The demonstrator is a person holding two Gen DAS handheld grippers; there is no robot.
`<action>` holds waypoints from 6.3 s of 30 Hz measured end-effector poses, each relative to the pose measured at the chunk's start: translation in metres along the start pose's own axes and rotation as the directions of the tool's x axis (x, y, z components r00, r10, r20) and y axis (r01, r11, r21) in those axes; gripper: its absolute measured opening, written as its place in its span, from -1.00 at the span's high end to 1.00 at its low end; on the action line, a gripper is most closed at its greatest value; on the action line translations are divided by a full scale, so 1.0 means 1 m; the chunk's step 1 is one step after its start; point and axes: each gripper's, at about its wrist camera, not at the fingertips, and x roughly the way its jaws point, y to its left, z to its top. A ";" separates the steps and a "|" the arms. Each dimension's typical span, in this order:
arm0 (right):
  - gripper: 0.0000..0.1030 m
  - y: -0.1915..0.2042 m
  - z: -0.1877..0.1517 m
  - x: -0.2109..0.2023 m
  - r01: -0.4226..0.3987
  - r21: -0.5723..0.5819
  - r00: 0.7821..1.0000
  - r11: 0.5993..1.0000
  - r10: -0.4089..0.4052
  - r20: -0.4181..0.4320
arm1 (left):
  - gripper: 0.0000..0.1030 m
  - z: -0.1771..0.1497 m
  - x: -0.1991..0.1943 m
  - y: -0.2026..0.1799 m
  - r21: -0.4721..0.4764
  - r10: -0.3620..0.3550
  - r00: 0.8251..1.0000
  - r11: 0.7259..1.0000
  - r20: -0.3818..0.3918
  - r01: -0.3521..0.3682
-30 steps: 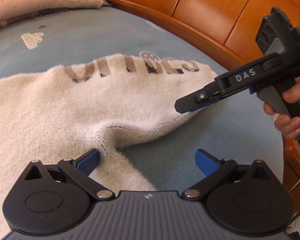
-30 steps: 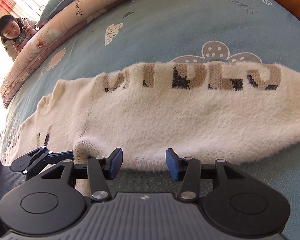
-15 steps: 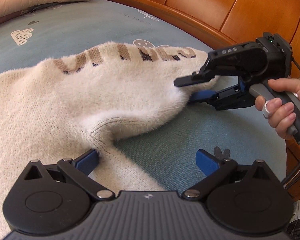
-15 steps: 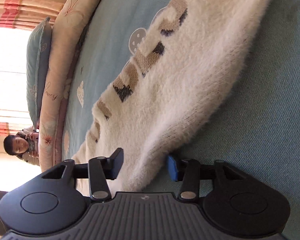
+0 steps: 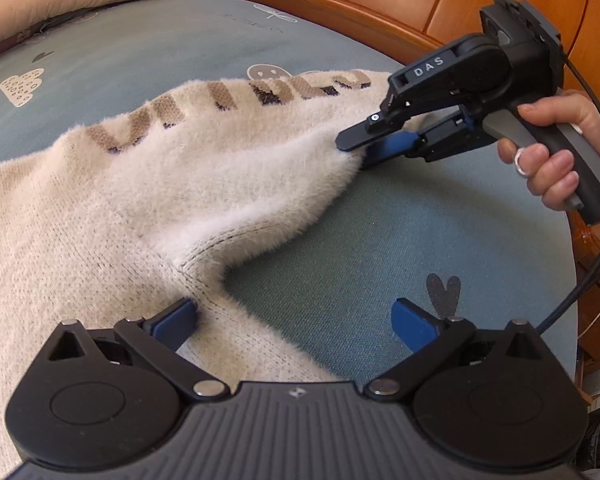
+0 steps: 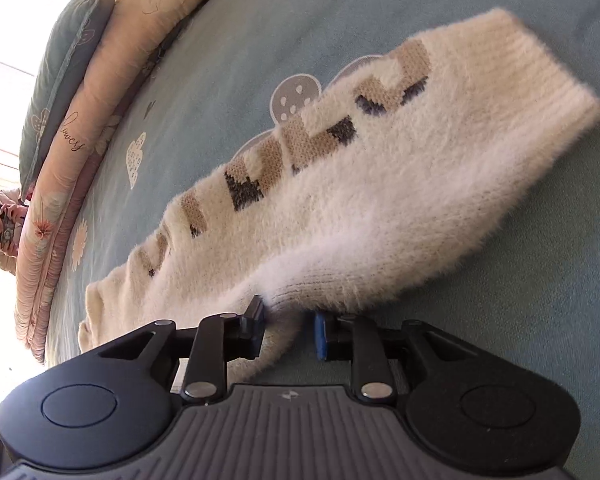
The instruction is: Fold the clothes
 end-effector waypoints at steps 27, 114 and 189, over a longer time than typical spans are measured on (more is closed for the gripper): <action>-0.15 -0.036 0.062 -0.073 0.219 0.022 0.942 0.975 -0.217 0.256 | -0.97 -0.004 -0.013 -0.002 -0.058 0.070 0.998 0.996 -0.001 -0.070; -0.68 0.018 0.036 -0.006 0.472 -0.593 0.881 0.653 -0.337 0.331 | -1.00 -0.106 -0.052 0.080 -0.375 0.397 0.899 0.816 -0.187 -0.439; -1.00 0.225 -0.245 0.111 0.317 -0.769 0.940 0.555 -0.293 0.175 | -0.99 -0.263 -0.178 0.101 -0.428 0.459 0.887 0.791 -0.055 -0.436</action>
